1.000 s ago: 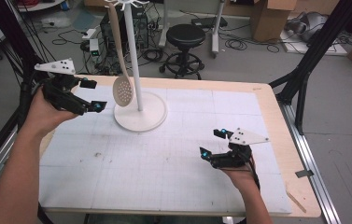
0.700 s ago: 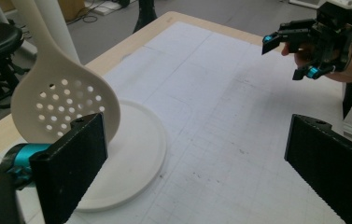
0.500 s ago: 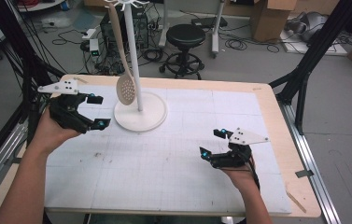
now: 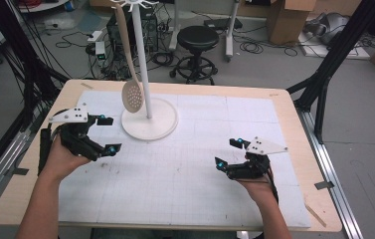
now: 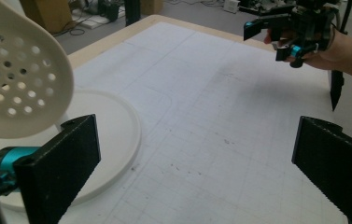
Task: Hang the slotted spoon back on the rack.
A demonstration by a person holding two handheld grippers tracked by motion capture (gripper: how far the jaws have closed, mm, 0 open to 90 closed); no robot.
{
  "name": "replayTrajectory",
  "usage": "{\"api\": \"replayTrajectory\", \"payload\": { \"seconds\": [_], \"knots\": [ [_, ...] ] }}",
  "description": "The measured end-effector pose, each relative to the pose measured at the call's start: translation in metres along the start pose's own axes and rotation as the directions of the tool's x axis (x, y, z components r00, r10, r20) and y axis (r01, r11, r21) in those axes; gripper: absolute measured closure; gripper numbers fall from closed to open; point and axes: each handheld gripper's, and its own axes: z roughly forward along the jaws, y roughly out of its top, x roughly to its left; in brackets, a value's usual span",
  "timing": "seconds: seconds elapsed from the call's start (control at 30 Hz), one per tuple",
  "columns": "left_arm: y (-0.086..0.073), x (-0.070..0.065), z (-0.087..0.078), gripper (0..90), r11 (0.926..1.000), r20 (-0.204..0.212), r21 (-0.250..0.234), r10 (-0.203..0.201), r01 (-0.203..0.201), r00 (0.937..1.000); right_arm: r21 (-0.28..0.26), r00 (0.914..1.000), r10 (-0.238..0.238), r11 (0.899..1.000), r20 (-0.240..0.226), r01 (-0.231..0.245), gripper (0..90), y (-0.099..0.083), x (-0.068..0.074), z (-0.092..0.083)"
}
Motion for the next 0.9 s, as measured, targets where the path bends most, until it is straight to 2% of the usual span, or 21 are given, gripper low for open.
{"api": "replayTrajectory", "payload": {
  "seconds": [0.3,0.37,0.57,0.67,0.73,0.9],
  "knots": [
    [-0.03,-0.009,0.005,1.6,0.9998,0.009,-0.02,0.005,-0.005,0.9999,0.013,1.0,-0.005,1.0,0.005,0.005,13.5,-0.002,0.001,0.001],
    [-0.032,-0.009,0.005,1.6,0.9999,0.005,-0.006,0.008,-0.008,1.0,0.018,0.9999,-0.008,1.0,0.01,0.007,13.5,-0.002,0.001,0.001],
    [-0.043,-0.01,0.004,1.6,0.9999,0.016,-0.01,-0.007,0.007,0.9998,0.032,0.9999,-0.013,0.999,0.009,0.012,13.5,-0.003,0.002,0.003],
    [-0.046,-0.009,0.004,1.6,0.9999,0.015,-0.013,-0.006,0.006,0.9999,0.031,0.9999,-0.011,0.999,0.008,0.011,13.5,-0.004,0.002,0.003],
    [-0.048,-0.011,0.006,1.6,0.9999,0.037,-0.017,0.001,0.0,0.9993,0.035,0.9999,-0.013,0.999,0.009,0.012,13.5,-0.005,0.002,0.003],
    [-0.049,-0.011,0.008,1.6,1.0,0.036,-0.008,-0.004,0.004,0.9993,0.035,1.0,-0.004,0.999,0.006,0.004,13.5,-0.006,0.0,0.003]
  ]
}}
